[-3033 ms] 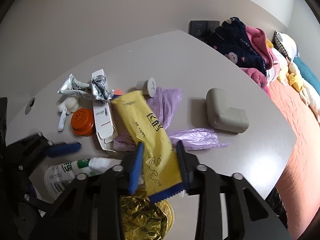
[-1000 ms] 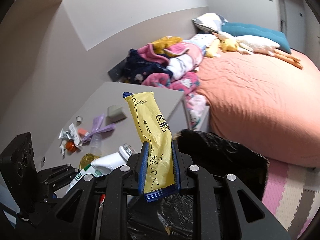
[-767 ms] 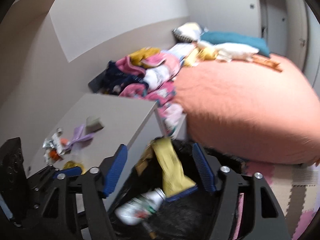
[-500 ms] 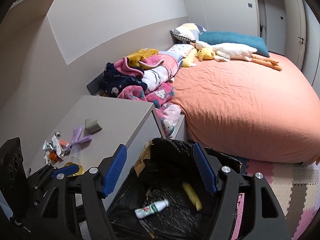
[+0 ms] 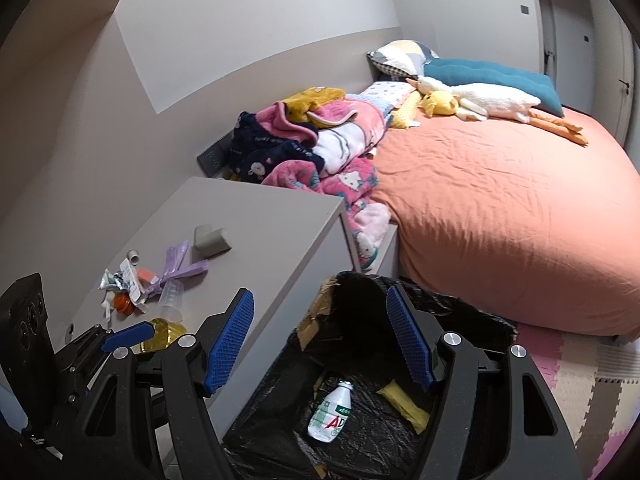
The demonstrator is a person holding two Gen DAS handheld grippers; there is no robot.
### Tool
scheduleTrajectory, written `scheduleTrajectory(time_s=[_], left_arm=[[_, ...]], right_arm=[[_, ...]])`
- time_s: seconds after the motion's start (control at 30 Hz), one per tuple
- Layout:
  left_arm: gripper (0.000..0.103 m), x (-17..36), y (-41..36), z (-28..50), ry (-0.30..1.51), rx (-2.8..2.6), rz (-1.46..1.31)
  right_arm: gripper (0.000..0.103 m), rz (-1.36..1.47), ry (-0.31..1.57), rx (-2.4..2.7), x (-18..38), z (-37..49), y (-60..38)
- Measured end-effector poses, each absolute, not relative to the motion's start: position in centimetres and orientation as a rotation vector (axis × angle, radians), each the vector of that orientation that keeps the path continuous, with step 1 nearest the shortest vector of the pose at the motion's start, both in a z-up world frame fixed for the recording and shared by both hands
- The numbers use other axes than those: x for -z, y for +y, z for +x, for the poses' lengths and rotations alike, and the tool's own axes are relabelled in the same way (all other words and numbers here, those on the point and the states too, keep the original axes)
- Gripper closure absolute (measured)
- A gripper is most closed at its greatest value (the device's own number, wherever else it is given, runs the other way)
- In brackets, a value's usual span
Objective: Collect trash
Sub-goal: 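Carry bottle and wrapper over the black bin and open both tools, then grasp the gold foil tin with the left tool while the right tool grasps the clear cup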
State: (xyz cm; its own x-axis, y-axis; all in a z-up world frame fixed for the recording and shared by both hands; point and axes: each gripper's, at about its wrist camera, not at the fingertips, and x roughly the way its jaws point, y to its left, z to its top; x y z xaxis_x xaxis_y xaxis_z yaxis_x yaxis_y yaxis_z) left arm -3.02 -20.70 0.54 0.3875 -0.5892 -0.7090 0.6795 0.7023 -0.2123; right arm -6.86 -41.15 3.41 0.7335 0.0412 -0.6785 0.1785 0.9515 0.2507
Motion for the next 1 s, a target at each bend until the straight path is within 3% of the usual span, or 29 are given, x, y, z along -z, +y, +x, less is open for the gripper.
scheduleTrajectory(time_s=[1.0], left_arm=[[0.007,6.2,-13.1,2.1,0.957,0.479,0.114]], right_arm=[[0.033,0.254,0.837,-0.087,-0.5,-1.0,-32.0]])
